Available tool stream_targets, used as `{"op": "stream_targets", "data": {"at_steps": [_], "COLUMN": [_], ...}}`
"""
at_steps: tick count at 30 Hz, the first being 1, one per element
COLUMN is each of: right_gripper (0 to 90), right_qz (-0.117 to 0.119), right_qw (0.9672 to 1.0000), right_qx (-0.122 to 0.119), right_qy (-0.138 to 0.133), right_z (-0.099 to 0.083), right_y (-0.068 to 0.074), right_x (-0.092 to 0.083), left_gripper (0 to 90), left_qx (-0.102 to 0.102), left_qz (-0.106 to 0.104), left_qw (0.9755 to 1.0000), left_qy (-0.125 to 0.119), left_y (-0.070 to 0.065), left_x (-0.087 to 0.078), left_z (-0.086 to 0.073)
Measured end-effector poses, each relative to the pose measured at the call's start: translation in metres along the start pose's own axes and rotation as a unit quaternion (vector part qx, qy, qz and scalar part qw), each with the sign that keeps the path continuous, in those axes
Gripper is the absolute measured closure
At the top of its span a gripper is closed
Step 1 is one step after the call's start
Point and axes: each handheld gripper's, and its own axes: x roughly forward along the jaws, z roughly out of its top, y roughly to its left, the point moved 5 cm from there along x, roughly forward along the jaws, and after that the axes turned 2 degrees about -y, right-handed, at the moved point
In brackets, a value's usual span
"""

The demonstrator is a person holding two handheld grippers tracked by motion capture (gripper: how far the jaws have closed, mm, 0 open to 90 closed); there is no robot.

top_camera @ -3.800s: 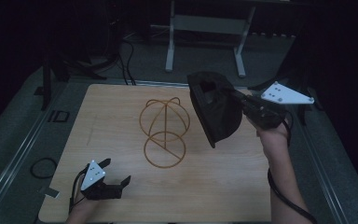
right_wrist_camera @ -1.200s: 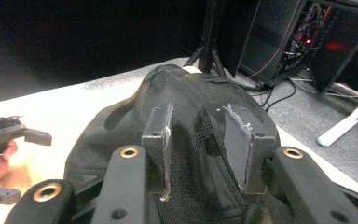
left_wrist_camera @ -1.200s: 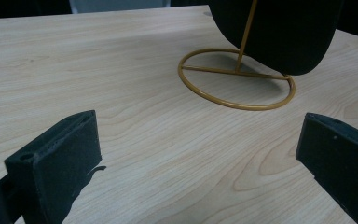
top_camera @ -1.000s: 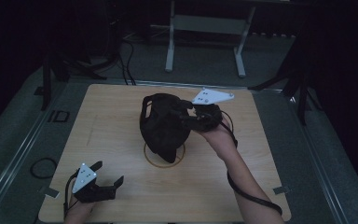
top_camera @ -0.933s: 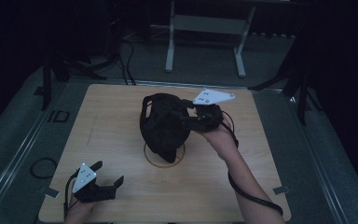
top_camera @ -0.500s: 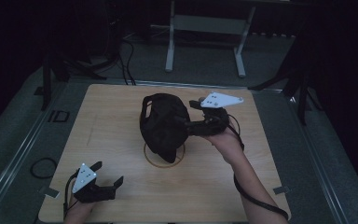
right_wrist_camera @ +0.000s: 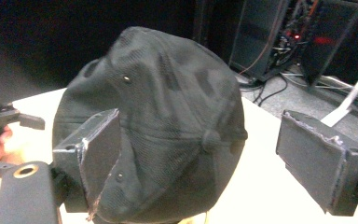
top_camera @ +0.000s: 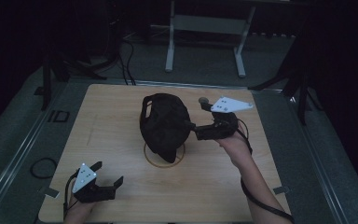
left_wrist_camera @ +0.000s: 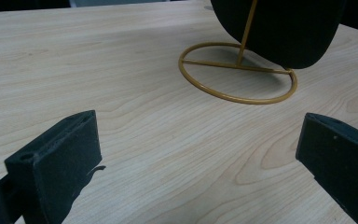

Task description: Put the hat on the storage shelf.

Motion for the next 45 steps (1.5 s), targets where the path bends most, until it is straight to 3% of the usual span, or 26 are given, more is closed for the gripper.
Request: {"op": "stream_targets", "data": {"at_steps": [16,29,38,45], "right_gripper": [14.0,14.1,14.3,14.2], "right_qz": [-0.018,-0.01,-0.023,-0.012], "right_qw": [0.9998,0.999,0.9983,0.9978], "right_qx": [0.006,0.027,0.035,0.04], "right_qy": [0.011,0.034,0.041,0.051], "right_z": [-0.032,-0.078,-0.107,-0.131], "right_y": [-0.01,-0.011,-0.011,-0.007], "right_x": [-0.007,-0.004,-0.002,-0.003], "left_gripper": [0.4,0.4,0.4,0.4], "left_qx": [0.008,0.004,0.001,0.003], "left_qz": [0.003,0.002,0.005,0.006], "left_qw": [1.0,1.0,1.0,1.0], "left_qy": [0.003,0.001,-0.004,-0.003], "left_y": [0.0,0.001,0.004,0.004], "left_x": [-0.002,-0.002,-0.003,-0.004], "left_z": [-0.001,-0.002,0.0,0.0]}}
